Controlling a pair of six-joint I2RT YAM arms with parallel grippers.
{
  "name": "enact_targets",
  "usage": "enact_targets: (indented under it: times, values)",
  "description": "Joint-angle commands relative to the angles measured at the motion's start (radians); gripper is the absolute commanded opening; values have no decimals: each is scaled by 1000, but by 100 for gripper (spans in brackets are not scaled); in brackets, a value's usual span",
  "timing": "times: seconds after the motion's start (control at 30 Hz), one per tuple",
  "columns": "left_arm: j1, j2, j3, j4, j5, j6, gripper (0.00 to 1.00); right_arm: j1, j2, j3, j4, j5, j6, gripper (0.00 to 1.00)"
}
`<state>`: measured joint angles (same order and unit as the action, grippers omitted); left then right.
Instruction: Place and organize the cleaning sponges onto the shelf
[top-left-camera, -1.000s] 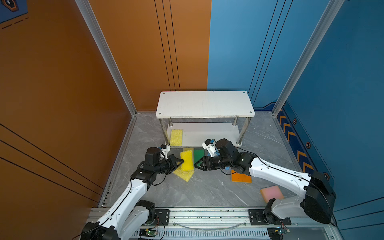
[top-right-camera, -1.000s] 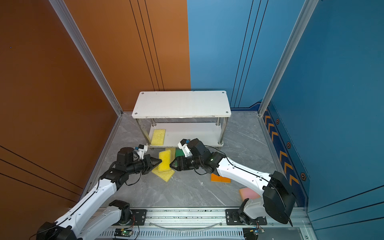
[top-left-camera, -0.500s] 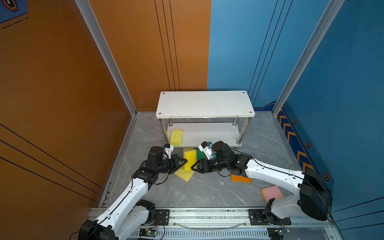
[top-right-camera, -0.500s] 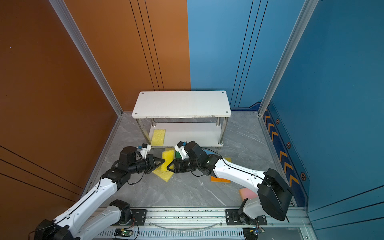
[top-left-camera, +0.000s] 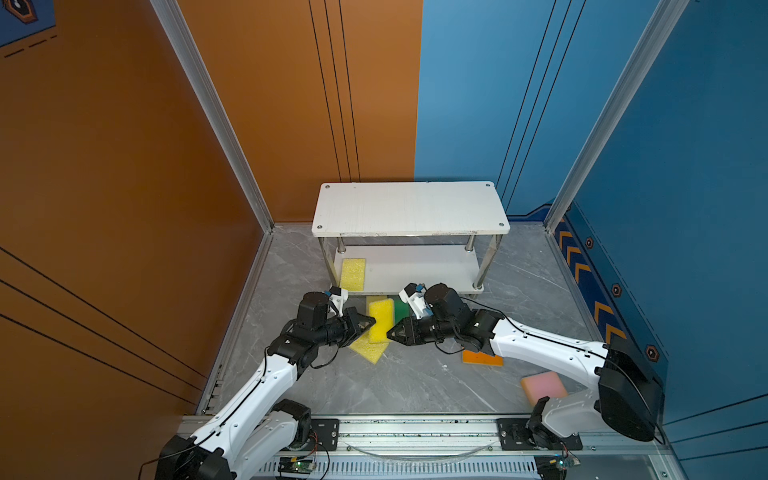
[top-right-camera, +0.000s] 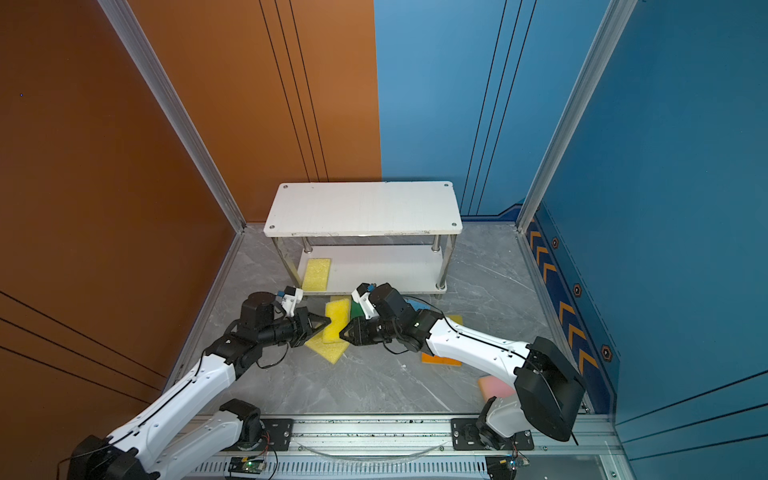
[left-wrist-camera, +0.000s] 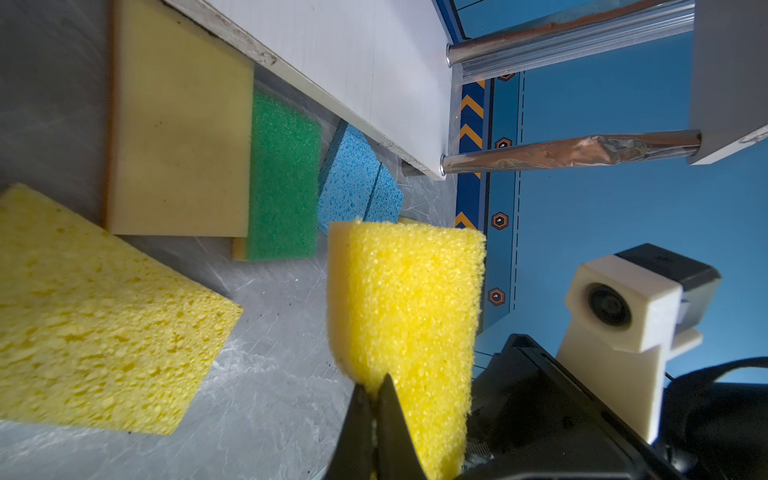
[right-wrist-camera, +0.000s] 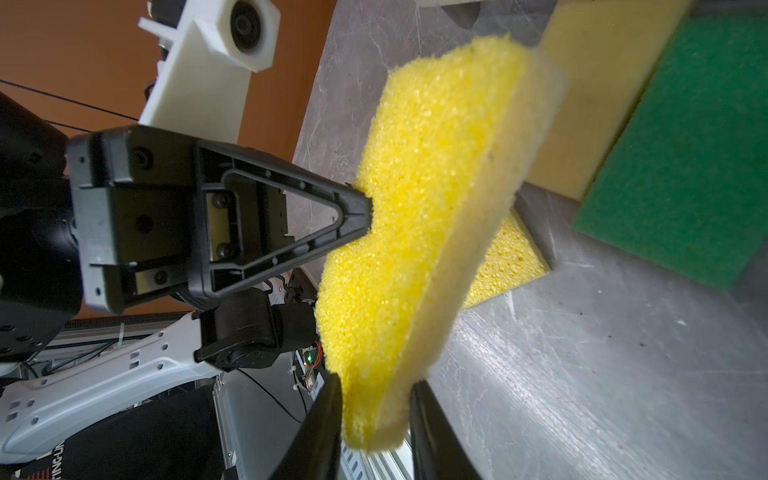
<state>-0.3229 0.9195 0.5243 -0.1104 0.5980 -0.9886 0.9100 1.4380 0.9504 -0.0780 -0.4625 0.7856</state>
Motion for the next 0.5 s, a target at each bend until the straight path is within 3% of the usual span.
enact_targets:
  times: [0.0, 0.27, 0.47]
  values:
    - [-13, 5, 28, 20, -19, 3, 0, 2, -8, -3, -29, 37, -7, 25]
    - [-16, -4, 19, 25, -29, -2, 0, 10, 15, 36, -86, 60, -32, 8]
    - [-13, -10, 14, 29, -24, 1, 8, 20, 24, 50, -101, 92, -36, 1]
